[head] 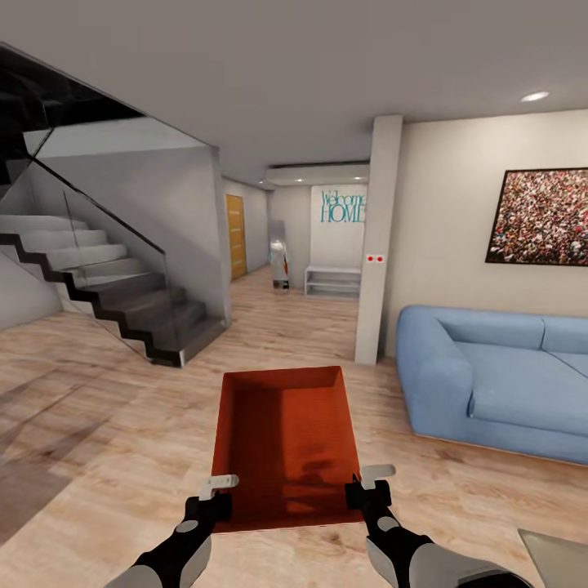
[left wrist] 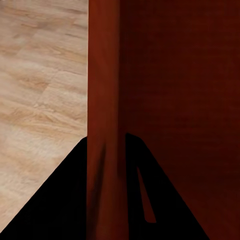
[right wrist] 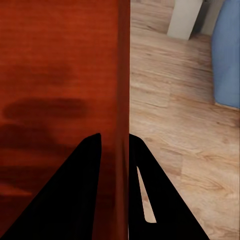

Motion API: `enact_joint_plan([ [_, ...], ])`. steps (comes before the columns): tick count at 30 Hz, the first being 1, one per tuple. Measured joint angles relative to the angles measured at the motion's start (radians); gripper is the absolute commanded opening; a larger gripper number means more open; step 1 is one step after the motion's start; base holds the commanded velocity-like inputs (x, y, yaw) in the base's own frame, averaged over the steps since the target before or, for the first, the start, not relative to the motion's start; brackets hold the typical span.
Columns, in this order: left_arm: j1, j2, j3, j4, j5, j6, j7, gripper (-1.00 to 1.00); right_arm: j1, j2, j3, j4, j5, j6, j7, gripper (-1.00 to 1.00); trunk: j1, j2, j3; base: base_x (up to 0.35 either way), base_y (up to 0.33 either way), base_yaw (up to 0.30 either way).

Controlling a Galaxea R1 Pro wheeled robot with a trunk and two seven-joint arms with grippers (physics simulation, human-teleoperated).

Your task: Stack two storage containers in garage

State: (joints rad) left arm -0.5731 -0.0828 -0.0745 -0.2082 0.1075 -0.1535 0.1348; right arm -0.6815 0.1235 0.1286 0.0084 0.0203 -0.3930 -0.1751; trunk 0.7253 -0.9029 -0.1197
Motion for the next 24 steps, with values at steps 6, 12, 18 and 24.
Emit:
enact_joint_plan([
  [6,0.0,0.0,0.0,0.002,0.001,-0.001,0.0,-1.0,0.0,0.0,-0.005,0.001,0.005,0.0,0.0,-1.0,0.0,0.0,0.0,0.322,0.0,0.0],
  [12,0.0,0.001,-0.001,0.003,0.002,-0.003,-0.001,-1.0,0.0,0.001,-0.004,0.001,0.007,-0.001,-0.002,-1.0,0.0,0.0,0.0,0.322,0.0,0.0],
  [18,0.0,0.001,-0.001,0.003,0.002,-0.004,-0.001,-1.0,0.0,0.001,-0.003,0.002,0.004,-0.002,-0.001,-1.0,0.0,0.0,0.0,0.322,0.0,0.0],
  [24,0.0,0.0,0.0,0.003,0.002,-0.004,0.0,-1.0,0.0,0.0,-0.007,0.001,0.004,-0.002,0.003,-1.0,0.0,0.0,0.0,0.322,0.0,0.0],
])
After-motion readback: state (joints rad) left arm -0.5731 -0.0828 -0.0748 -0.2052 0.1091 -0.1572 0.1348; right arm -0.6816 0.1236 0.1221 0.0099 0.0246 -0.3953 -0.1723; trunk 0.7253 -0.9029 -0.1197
